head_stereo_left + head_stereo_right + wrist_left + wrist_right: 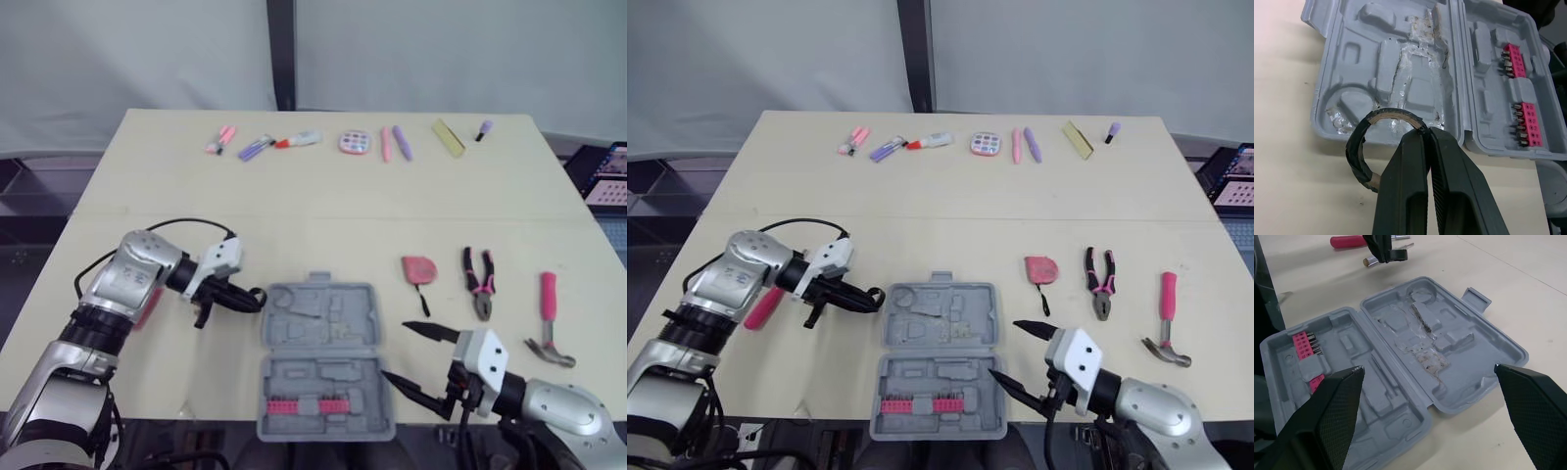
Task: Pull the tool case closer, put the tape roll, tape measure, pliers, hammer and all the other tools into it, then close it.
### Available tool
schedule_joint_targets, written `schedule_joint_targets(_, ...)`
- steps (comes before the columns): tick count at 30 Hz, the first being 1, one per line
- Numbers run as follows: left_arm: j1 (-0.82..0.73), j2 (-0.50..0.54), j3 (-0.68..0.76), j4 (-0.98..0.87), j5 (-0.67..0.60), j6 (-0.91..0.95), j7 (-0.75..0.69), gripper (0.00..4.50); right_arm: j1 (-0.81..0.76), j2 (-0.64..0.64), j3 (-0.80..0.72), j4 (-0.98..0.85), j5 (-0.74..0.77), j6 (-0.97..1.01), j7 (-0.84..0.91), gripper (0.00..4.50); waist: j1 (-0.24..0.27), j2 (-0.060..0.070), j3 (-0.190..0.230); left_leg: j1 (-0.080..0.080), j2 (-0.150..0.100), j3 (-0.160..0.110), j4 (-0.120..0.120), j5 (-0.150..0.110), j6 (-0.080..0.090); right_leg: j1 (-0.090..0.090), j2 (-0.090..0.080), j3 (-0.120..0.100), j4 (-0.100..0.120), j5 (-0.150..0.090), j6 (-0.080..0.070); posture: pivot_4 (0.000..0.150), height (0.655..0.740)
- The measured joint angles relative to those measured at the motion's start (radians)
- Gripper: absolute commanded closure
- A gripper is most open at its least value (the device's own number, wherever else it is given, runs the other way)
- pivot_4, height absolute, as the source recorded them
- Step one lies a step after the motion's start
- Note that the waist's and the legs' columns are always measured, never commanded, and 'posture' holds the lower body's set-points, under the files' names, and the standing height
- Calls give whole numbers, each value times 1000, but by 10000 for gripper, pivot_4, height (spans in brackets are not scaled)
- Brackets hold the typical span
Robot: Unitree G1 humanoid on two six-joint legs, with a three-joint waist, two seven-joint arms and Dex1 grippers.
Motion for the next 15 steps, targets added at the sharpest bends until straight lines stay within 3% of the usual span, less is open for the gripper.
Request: schedule_joint_targets(15,-53,-55,-67,25,87,23,15,44468,24,-23,-26,14,-7,-43,-1,0,-1,0,0,0,0,0,0,0,0,0,0,0,1,0,0,1500,7400)
